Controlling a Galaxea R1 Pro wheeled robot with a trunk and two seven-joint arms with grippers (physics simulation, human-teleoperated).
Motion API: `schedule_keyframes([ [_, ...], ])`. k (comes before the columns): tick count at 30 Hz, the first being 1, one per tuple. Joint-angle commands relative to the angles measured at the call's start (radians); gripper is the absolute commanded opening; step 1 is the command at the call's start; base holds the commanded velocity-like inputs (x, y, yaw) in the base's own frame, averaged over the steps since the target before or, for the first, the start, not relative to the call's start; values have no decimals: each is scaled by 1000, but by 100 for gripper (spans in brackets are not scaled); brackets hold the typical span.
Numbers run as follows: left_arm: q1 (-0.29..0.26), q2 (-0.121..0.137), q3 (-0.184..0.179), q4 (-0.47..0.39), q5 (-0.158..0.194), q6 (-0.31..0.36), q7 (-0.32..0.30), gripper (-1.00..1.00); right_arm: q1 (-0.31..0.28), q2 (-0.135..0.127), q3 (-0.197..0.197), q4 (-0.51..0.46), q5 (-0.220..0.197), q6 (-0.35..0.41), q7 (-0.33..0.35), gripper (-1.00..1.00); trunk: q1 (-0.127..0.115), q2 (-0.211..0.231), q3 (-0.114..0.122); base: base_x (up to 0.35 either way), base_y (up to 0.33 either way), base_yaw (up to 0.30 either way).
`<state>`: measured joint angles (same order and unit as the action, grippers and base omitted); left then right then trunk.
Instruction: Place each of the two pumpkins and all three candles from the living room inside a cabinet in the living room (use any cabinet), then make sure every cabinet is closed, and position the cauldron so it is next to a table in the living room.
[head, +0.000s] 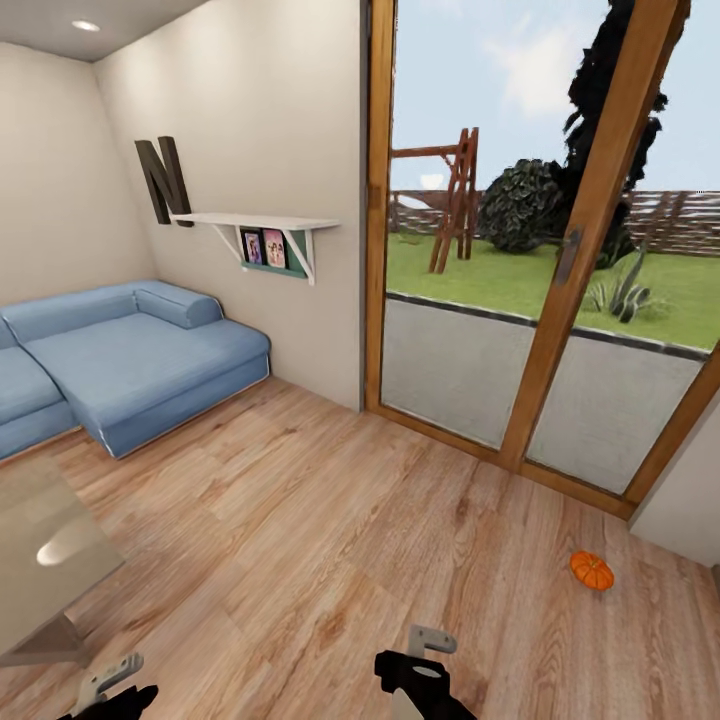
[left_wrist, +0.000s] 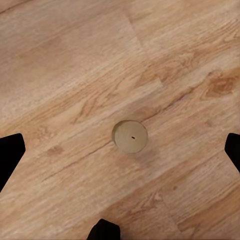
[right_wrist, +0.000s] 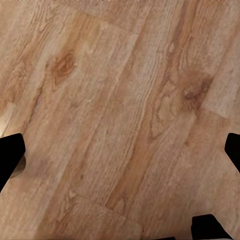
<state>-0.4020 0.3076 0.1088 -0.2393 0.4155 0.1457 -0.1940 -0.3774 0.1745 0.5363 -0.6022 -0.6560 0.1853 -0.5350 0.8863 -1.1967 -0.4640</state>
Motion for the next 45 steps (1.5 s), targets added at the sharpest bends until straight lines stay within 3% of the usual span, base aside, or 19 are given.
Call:
schedule_keyframes([
  [1,0,0,-1,0,0,2,0,100,0,0,0,-1,0,2,0,100,4,-7,-3,0,0,0],
  [4,-2,-1,-3,-11,0,60,0,100,-5,0,-4,-14,0,41,-5,100,15,-28,-13,0,0,0],
  [6,-4,0,-3,-38,-1,143,4,100,-32,0,-7,-70,-6,126,-7,100,23,-42,-19,0,0,0],
  [10,-15,1,-3,-223,-2,337,8,100,-116,0,-30,-249,-23,322,-9,100,38,-70,-31,0,0,0],
  [13,-17,1,-1,-335,-3,470,10,100,-168,0,-76,-313,-67,410,-10,100,38,-70,-31,0,0,0],
  [16,-18,0,-1,-389,-3,541,10,100,-195,0,-98,-339,-118,506,-12,100,38,-70,-31,0,0,0],
  [20,-18,-1,-4,-407,-6,567,10,100,-207,0,-109,-339,-135,552,-43,100,38,-70,-31,0,0,0],
  [32,-18,-2,-4,-400,-5,570,12,100,-209,0,-113,-352,-142,564,-63,100,84,-154,-69,0,0,0],
  [37,-18,-25,-4,-378,-6,563,18,100,-203,0,-104,-437,-142,565,-63,100,104,-189,-85,0,0,0],
  [40,-18,-49,-4,-374,-7,561,51,100,-193,0,-104,-513,-142,566,-63,100,115,-210,-94,0,0,0],
  [45,-18,-57,-4,-373,-7,548,96,100,-189,0,-102,-545,-143,566,-65,100,134,-245,-110,0,0,0],
])
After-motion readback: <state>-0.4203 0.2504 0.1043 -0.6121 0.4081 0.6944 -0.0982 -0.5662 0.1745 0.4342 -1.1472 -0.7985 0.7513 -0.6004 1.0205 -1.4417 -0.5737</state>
